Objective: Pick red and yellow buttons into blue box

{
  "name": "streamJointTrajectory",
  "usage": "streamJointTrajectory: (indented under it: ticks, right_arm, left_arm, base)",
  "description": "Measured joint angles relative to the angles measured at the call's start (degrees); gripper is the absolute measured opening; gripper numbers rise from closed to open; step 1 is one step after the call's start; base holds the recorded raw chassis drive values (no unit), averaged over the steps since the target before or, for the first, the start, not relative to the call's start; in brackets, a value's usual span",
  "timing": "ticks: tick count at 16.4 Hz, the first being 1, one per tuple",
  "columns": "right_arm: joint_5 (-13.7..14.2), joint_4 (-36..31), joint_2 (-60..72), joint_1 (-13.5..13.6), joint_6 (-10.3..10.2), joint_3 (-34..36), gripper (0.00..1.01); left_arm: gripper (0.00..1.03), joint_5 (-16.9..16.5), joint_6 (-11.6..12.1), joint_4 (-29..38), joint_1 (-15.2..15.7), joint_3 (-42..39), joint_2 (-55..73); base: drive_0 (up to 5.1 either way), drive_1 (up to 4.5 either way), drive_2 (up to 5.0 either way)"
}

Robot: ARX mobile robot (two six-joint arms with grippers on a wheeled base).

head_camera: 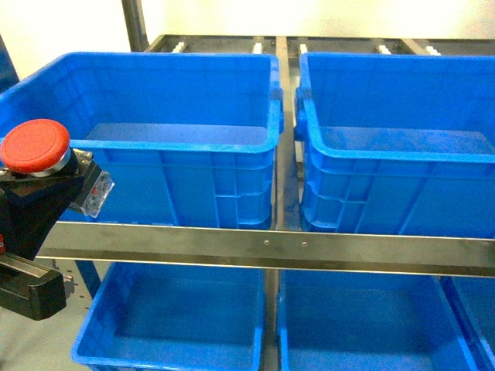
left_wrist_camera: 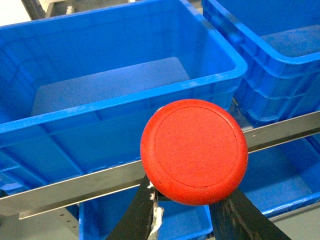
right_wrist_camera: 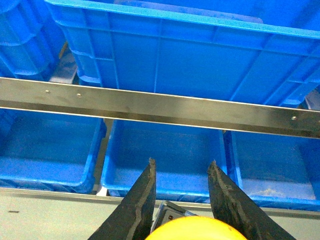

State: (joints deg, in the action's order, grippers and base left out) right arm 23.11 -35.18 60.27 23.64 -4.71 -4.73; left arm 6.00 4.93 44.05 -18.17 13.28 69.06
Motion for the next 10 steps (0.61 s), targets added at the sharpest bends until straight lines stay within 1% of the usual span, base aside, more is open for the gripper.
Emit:
streamJointTrajectory:
  ticks: [10]
  right_arm:
    - [0.00, 0.02, 0.00, 0.00, 0.00, 0.00, 0.29]
  left_arm:
    - [0.19, 0.02, 0.00, -0.02, 0.00, 0.00, 0.07]
  base:
    - [5.0, -2.41, -2.4]
